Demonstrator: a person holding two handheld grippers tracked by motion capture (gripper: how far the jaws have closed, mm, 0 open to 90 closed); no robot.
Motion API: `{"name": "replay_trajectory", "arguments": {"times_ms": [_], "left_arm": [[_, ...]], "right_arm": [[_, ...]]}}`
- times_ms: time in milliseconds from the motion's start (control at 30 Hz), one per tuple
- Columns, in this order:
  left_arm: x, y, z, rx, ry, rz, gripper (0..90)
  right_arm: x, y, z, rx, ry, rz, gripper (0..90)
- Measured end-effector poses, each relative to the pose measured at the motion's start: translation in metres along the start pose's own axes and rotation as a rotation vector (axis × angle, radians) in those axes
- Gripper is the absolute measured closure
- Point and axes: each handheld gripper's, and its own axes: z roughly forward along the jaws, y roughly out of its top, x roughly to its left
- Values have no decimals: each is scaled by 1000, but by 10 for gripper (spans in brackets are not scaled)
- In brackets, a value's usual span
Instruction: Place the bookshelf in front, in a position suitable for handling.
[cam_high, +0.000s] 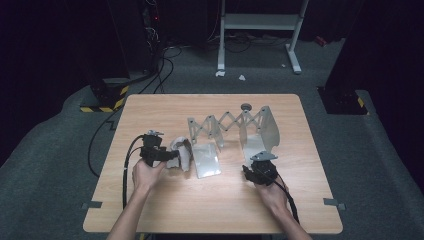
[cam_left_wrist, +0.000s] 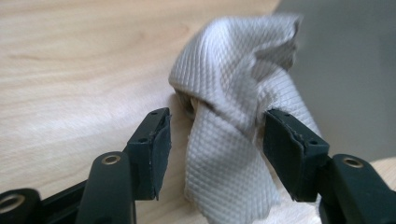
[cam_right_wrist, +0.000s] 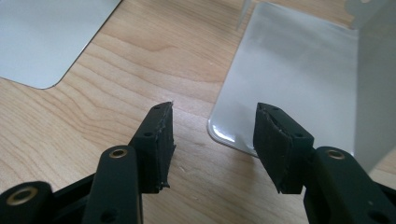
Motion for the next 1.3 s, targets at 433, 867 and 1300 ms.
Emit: {"name": "replay_trajectory", "arguments": {"times_ms": [433,867,1300], "left_arm": [[3,11,-14,3,-50,-40,356],[-6,42,-20,-5,-14,-12,355],[-8,89,-13,-14,-51,-54,347]], "right_arm": [[-3,4,11,18,15,19,459],[-32,-6,1,36,-39,52,477],[-25,-13,-7,-5,-30,40,509]]}}
